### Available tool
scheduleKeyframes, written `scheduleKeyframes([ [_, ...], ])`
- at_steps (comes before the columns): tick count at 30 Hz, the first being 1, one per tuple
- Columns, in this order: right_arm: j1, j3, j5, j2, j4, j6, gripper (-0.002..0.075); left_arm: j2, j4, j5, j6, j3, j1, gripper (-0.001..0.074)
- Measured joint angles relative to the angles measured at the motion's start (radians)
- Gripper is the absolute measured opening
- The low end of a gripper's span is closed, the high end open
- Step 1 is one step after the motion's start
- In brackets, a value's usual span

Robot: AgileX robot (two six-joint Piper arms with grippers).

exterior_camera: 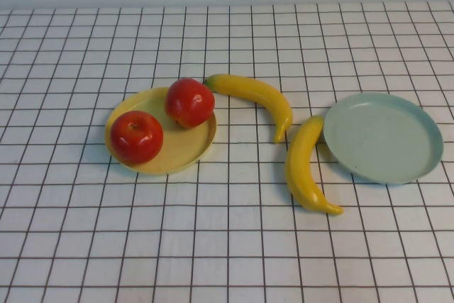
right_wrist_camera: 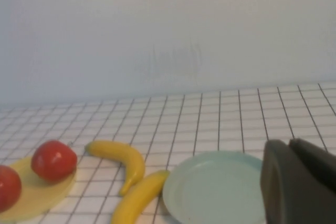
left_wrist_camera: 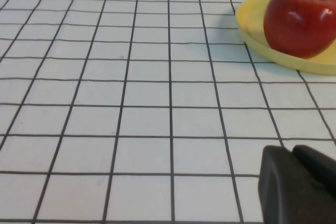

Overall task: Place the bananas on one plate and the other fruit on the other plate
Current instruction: Put another type of fruit in the right plate

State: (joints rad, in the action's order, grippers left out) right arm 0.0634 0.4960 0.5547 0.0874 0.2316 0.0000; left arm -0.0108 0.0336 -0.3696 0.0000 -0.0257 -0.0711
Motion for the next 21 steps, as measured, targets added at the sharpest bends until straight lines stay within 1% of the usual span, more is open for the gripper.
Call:
scheduleKeyframes([
  [2, 0.0, 0.006, 0.029, 0.057, -0.009, 0.0, -0.0016, 0.0, 0.0, 0.0, 0.0, 0.0, 0.0, -0.0002],
  [5, 0.0, 0.061, 0.134, 0.214, -0.026, -0.006, -0.0016, 0.0, 0.0, 0.0, 0.0, 0.0, 0.0, -0.0002],
  [10, 0.001, 0.236, 0.365, 0.578, -0.037, -0.038, -0.0016, 0.0, 0.0, 0.0, 0.0, 0.0, 0.0, -0.0002],
  [12, 0.012, 0.314, 0.427, 0.7, -0.037, -0.046, -0.0016, 0.0, 0.0, 0.0, 0.0, 0.0, 0.0, -0.0002],
  [16, 0.067, 0.47, 0.536, 0.929, -0.056, -0.05, -0.0016, 0.0, 0.0, 0.0, 0.0, 0.0, 0.0, -0.0002],
  [21, 0.189, 0.683, 0.659, 1.203, -0.127, -0.05, -0.0016, 0.0, 0.0, 0.0, 0.0, 0.0, 0.0, -0.0002],
])
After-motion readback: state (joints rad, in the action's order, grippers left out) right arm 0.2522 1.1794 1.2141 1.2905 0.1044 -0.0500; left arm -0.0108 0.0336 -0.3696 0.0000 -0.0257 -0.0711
